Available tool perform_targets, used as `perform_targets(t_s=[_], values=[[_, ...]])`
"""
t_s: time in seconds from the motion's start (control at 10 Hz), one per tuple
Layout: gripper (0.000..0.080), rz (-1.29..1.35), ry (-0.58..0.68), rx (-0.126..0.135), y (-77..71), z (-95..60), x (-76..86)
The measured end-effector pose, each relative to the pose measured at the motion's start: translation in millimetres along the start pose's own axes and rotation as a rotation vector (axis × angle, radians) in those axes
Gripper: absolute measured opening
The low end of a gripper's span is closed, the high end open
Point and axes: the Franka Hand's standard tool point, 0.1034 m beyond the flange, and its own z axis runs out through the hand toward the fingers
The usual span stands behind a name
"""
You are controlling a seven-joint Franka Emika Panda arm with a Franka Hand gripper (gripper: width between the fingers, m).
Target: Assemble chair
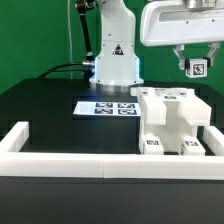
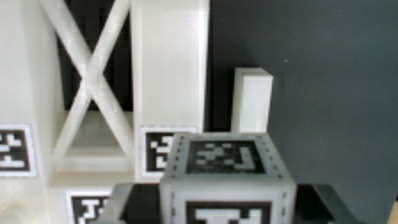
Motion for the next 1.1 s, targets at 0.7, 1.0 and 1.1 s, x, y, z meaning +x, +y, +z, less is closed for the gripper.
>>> perform_targets(t_s=[0.7,1.0,1.1], values=[[0.0288,-0.185,0.019,-0.05,29.6,-2.2,37.3],[0.0288,-0.174,0.016,-0.05,29.3,-0.5,35.9],[0.0288,-0.175,0.015,-0.05,29.4,0.1,36.4]])
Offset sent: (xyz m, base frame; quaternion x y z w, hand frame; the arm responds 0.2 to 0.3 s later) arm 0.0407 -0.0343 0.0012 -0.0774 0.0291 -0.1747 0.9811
